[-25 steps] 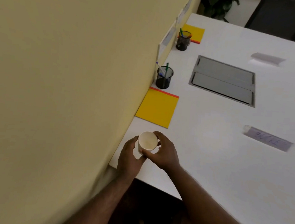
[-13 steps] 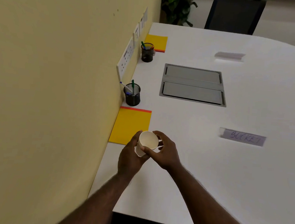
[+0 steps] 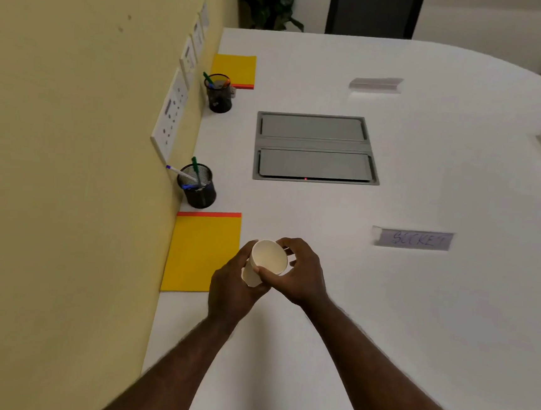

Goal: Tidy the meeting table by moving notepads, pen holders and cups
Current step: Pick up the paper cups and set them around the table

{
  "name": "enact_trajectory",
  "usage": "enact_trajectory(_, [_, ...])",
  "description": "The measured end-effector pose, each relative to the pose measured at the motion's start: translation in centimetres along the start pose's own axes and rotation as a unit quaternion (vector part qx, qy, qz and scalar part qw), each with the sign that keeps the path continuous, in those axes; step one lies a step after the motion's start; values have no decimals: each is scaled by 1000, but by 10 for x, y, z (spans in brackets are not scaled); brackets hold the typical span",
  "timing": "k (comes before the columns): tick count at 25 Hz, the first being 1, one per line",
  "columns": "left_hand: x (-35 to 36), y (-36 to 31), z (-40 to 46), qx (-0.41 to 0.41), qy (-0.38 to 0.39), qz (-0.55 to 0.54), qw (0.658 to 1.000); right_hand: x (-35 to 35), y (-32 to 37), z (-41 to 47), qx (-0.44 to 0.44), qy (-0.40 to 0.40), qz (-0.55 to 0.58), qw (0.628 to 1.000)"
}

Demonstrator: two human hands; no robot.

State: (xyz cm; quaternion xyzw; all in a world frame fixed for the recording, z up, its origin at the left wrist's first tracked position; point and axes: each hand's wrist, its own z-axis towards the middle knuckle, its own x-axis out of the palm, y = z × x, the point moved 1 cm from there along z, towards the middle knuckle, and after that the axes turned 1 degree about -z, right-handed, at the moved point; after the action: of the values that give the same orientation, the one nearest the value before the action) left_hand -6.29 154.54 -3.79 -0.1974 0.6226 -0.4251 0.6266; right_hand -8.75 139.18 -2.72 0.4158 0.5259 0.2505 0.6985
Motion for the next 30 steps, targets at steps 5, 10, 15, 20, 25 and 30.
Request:
enact_trajectory(5, [16,-7,16,33,24,-3,999,-20,-2,3,32,-46,2,998])
enact_trajectory(10, [28,4,21,19,39,29,999,-54,-1,14,57,-140,43,988])
enact_trajectory(15, [35,4,22,12,35,25,999,-103,-26,39,98,-253,40,962])
enact_trajectory(20, [38,-5,24,12,16,-8,1000,-136,-67,62,144,-283,-26,948])
enact_trajectory(25, [38,-14,25,-2,-3,-7,1000,-137,-111,75,212,-265,-83,937])
enact_trajectory(30, [39,-12,19,1,-10,-1,1000,-124,-144,80,232,-227,-103,940])
